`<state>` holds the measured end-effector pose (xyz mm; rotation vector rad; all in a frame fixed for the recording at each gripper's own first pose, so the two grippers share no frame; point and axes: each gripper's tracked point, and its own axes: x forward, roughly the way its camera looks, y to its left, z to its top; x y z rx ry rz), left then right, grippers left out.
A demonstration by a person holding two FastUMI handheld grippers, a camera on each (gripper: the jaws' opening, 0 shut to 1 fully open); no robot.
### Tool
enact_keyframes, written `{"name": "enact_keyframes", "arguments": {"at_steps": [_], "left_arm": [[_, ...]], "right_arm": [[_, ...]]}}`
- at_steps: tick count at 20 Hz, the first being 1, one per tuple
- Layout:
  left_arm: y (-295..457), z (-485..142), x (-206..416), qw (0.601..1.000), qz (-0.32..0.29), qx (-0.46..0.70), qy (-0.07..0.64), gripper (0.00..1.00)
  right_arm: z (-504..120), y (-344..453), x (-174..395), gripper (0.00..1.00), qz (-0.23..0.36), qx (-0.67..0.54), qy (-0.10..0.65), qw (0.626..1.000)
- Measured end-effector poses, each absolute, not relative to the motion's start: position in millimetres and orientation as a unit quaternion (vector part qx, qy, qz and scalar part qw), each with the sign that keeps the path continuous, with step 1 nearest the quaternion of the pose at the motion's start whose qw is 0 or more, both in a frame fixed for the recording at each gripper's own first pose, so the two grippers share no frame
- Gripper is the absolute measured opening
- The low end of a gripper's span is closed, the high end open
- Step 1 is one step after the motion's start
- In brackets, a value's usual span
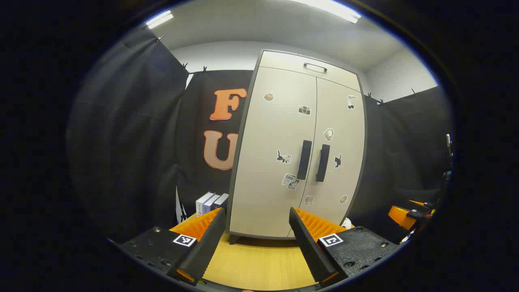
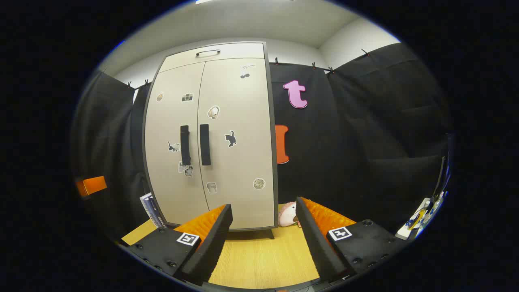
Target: Open the right door of the double-door shoe cabinet with the right hand, and open the left door with the left hand.
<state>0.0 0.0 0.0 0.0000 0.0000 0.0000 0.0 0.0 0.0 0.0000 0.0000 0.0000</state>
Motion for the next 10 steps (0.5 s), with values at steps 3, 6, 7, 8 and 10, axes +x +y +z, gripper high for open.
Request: {"name": "enact_keyframes", "arguments": {"at_steps": [3,6,7,8,10], "left_arm": [[-0.7,0.1,-0.4,1.0,-0.006,-0.001,0.002,0.95],[1.2,-1.8,-0.8,1.0,-0.007,0.002,0.007,0.95],[2.2,-1.1,-1.9,1.0,-0.007,0.003,0.006,0.95],[3.7,0.1,-2.8,1.0,-0.005,0.005,0.005,0.95],[7.3,1.5,-4.0,1.0,-0.002,0.01,0.002,0.95]], "right_arm": [[1.8,0.6,-1.3,1.0,-0.003,0.0,-0.001,1.0],[-0.6,4.9,-5.2,1.0,0.004,-0.003,0.002,1.0],[-2.0,5.6,-6.6,1.0,0.005,-0.008,0.003,1.0],[-2.7,5.5,-7.0,0.92,0.005,-0.011,0.004,1.0],[-5.1,6.1,-7.6,1.0,0.006,-0.011,0.007,1.0]]}}
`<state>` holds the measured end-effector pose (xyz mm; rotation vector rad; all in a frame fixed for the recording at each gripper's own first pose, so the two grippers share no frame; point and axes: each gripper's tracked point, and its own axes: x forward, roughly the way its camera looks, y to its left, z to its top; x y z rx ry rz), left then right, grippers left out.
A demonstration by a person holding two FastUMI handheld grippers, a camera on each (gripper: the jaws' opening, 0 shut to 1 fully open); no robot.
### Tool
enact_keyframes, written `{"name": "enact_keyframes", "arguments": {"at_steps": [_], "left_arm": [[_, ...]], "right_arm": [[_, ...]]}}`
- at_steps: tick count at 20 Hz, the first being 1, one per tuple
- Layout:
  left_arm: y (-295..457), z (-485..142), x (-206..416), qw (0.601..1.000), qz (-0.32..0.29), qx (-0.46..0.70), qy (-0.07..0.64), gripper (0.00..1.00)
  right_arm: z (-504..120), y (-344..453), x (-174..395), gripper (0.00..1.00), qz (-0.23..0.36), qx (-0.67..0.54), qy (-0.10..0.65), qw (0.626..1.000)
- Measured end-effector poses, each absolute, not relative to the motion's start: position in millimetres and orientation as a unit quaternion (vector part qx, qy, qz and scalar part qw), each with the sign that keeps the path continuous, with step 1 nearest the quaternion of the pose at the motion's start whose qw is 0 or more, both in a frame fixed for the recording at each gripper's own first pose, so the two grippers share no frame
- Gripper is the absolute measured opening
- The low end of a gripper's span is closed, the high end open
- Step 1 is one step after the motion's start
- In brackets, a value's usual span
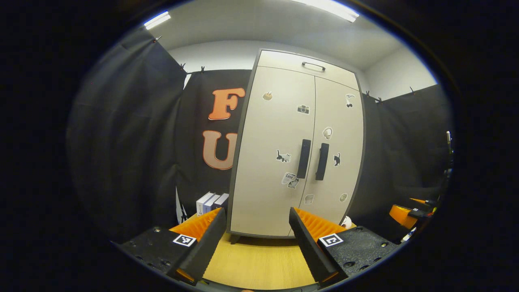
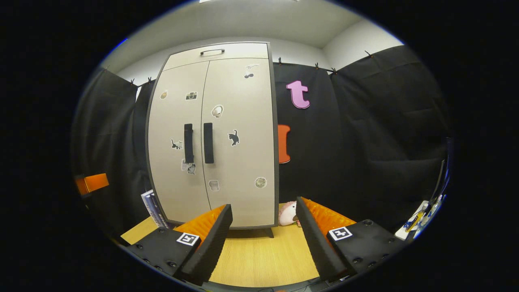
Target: Open the right door of the double-door shoe cabinet with the right hand, and open the left door with the left hand.
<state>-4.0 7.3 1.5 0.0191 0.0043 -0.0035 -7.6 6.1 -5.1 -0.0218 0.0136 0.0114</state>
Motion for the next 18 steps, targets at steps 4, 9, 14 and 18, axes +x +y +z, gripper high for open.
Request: {"name": "enact_keyframes", "arguments": {"at_steps": [4,9,14,18], "left_arm": [[13.6,-0.6,-3.0,1.0,0.001,0.01,0.003,0.95],[27.0,-8.2,1.8,1.0,0.008,0.0,0.014,0.95],[44.1,-11.0,5.4,1.0,0.021,0.012,0.013,0.95],[66.4,-10.8,5.2,0.999,0.043,0.024,0.011,0.92]], "right_arm": [[-7.0,11.6,0.5,1.0,0.007,-0.012,0.013,1.0],[6.6,34.6,31.5,1.0,0.013,-0.032,0.006,0.999],[19.1,85.6,80.7,0.99,0.05,-0.05,0.02,0.997],[42.9,122.8,118.7,0.92,0.072,-0.05,0.002,0.996]]}}
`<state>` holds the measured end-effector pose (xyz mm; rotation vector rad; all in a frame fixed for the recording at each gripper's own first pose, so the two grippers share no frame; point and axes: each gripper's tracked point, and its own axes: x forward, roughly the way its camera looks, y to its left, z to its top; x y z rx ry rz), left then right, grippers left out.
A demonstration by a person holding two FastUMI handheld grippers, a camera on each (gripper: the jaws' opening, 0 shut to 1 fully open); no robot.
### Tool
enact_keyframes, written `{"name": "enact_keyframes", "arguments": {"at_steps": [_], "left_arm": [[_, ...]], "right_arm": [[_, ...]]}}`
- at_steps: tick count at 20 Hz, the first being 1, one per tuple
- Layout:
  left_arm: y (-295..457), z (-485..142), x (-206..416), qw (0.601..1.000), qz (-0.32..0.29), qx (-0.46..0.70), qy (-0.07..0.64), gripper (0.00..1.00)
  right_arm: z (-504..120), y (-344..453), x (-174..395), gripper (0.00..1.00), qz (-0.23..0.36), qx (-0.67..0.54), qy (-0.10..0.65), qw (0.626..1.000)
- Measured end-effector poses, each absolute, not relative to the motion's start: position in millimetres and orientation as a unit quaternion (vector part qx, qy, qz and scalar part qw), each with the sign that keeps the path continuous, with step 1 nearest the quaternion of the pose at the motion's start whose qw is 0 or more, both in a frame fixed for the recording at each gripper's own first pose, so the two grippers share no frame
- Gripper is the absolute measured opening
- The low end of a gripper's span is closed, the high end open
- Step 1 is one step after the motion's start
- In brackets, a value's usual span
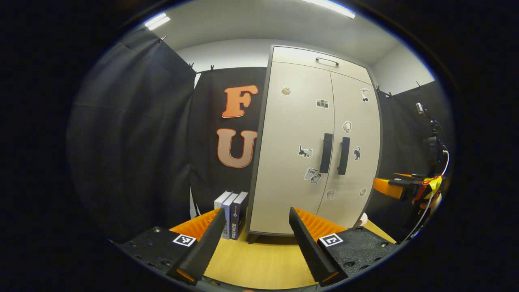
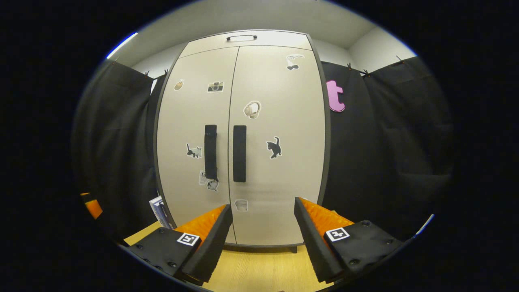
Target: Open the right door of the double-door shoe cabinet with the right hand, and open the left door with the left hand.
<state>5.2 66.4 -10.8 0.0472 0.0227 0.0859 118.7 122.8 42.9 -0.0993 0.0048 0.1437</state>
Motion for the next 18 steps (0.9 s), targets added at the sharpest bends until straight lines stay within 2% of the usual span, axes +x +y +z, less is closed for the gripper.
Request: {"name": "enact_keyframes", "arguments": {"at_steps": [1,2,8,9,10,11,14,15,16,18], "left_arm": [[71.1,-11.2,6.7,0.999,0.047,0.024,0.011,0.92],[74.8,-11.0,7.7,0.998,0.05,0.022,0.012,0.95],[96.8,-9.0,13.7,0.998,0.065,0.022,0.008,0.95],[98.3,-9.1,15.2,0.997,0.067,0.025,0.009,0.92],[99.5,-9.9,16.5,0.997,0.067,0.024,0.01,0.99],[101.3,-11.1,18.4,0.997,0.068,0.022,0.01,0.95],[107.8,-11.1,21.5,0.997,0.07,0.019,0.01,0.95],[108.9,-10.9,21.9,0.997,0.07,0.019,0.01,0.92],[110.7,-11.2,22.7,0.997,0.07,0.019,0.01,0.95],[116.7,-12.6,25.1,0.997,0.076,0.023,0.012,0.95]], "right_arm": [[48.2,130.5,128.3,0.97,0.074,-0.051,-0.004,0.996],[51.3,138.3,136.2,0.97,0.077,-0.05,-0.004,0.996],[62.2,168.1,186.0,0.97,0.082,-0.028,-0.001,0.996],[63.2,168.6,194.9,0.97,0.077,-0.033,-0.001,0.996],[63.8,170.5,202.1,0.97,0.074,-0.036,0.0,0.997],[63.4,173.3,209.9,0.97,0.072,-0.035,0.002,0.997],[58.6,180.2,231.0,0.97,0.069,-0.017,0.019,0.997],[57.2,181.6,238.2,0.91,0.067,-0.014,0.023,0.997],[57.4,180.3,243.4,0.97,0.059,-0.014,0.025,0.998],[57.5,184.4,253.8,0.97,0.059,-0.016,0.023,0.998]]}}
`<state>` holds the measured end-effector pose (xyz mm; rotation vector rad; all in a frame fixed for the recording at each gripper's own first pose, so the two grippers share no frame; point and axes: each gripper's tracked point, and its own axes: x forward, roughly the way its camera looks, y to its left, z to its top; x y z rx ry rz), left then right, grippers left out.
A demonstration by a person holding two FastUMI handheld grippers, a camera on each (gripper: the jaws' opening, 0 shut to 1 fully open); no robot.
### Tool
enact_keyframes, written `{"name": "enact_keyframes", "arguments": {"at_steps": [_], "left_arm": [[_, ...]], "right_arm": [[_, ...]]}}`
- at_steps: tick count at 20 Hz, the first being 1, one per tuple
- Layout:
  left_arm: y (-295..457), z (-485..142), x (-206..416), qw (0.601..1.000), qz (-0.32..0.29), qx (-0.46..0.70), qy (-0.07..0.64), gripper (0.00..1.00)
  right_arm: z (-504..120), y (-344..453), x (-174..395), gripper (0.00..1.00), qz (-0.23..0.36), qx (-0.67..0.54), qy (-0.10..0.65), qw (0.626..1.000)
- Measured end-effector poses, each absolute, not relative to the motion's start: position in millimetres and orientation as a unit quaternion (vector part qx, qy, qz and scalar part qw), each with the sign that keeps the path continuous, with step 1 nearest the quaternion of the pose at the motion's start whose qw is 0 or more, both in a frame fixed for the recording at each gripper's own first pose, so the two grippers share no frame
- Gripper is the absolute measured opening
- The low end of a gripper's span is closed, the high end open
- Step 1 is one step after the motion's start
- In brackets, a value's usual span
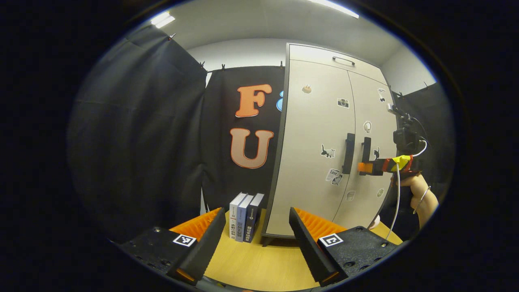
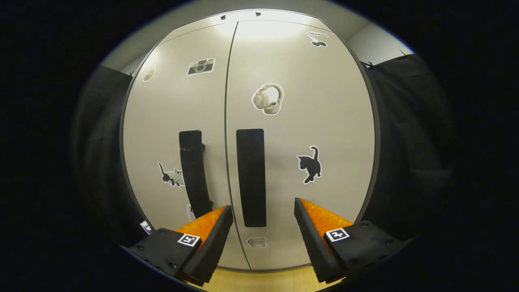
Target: Open the right door of the double-door shoe cabinet with the right hand, and open the left door with the left hand.
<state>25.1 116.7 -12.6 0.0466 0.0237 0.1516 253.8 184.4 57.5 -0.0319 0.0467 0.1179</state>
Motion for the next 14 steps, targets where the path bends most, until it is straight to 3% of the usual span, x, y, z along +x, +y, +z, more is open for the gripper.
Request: {"name": "enact_keyframes", "arguments": {"at_steps": [1,5,8,9,10,14], "left_arm": [[120.2,-14.9,25.7,0.996,0.079,0.025,0.014,0.95],[126.6,-20.3,29.0,0.996,0.085,0.019,0.021,0.95],[127.4,-20.3,28.8,0.996,0.088,0.019,0.022,0.95],[128.0,-21.1,29.5,0.996,0.09,0.019,0.023,0.95],[127.8,-21.4,29.7,0.995,0.09,0.018,0.023,0.95],[126.7,-21.1,28.3,0.996,0.09,0.017,0.025,0.95]], "right_arm": [[54.8,184.7,258.7,0.97,0.054,-0.015,0.028,0.998],[44.8,190.5,270.3,0.8,0.06,-0.003,0.051,0.997],[43.9,194.6,274.0,0.57,0.065,0.001,0.054,0.996],[42.5,195.6,276.4,0.57,0.066,0.001,0.056,0.996],[42.5,194.4,273.4,0.42,0.067,-0.001,0.055,0.996],[41.8,194.1,272.1,0.35,0.07,-0.009,0.059,0.996]]}}
